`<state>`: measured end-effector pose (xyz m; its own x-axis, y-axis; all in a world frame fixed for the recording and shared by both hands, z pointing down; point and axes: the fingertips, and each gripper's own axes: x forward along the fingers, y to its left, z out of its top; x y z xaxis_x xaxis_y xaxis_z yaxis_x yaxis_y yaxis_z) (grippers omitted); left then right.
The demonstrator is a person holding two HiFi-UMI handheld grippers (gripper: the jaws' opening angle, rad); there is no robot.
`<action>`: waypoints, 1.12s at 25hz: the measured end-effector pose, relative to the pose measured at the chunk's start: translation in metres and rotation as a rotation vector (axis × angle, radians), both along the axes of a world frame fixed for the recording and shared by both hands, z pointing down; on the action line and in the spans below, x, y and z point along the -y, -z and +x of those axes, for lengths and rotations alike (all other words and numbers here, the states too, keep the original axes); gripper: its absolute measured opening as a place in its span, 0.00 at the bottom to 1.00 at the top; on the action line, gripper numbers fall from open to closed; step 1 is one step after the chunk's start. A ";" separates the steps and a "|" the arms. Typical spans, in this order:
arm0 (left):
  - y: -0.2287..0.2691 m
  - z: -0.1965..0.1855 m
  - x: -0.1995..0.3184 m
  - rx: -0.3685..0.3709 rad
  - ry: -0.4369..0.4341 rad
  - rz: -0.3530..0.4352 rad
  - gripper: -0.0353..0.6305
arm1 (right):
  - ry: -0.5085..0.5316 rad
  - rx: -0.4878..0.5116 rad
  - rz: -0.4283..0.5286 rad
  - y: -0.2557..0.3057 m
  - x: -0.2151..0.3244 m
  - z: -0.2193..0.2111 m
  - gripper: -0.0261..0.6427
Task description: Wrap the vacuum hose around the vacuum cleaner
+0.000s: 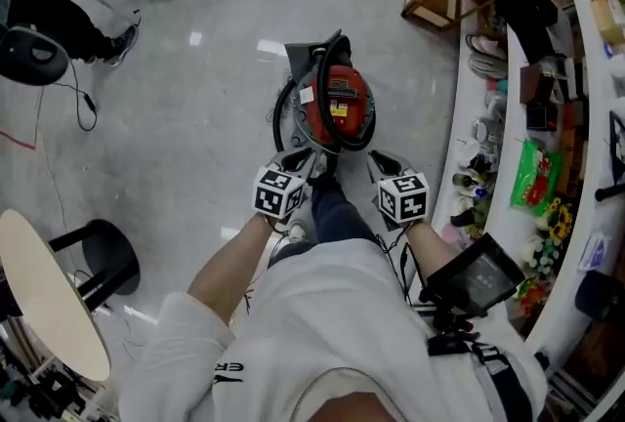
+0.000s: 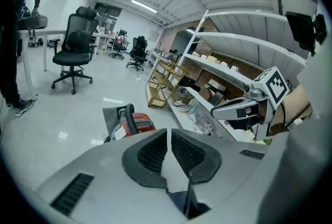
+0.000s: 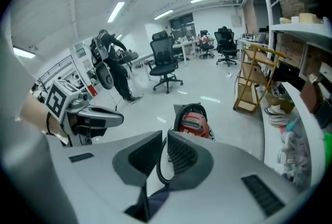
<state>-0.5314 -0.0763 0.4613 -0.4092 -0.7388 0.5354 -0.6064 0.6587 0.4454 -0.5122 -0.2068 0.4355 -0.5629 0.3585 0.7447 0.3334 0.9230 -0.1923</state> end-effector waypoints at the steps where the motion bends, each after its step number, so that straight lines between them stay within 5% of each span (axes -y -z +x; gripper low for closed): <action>1: 0.007 0.010 -0.004 0.012 0.004 0.003 0.09 | -0.010 0.018 -0.012 0.009 -0.009 0.009 0.09; 16: 0.114 0.126 -0.023 0.294 0.006 -0.040 0.06 | -0.093 0.212 -0.066 0.101 -0.063 0.138 0.04; 28: 0.155 0.178 0.016 0.284 0.027 0.006 0.06 | -0.079 0.229 -0.087 0.140 -0.036 0.210 0.04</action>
<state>-0.3530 -0.0919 0.3061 -0.5616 -0.7287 0.3920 -0.6900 0.6739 0.2642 -0.3021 -0.1710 0.2951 -0.7421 0.3642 0.5627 0.3050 0.9310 -0.2003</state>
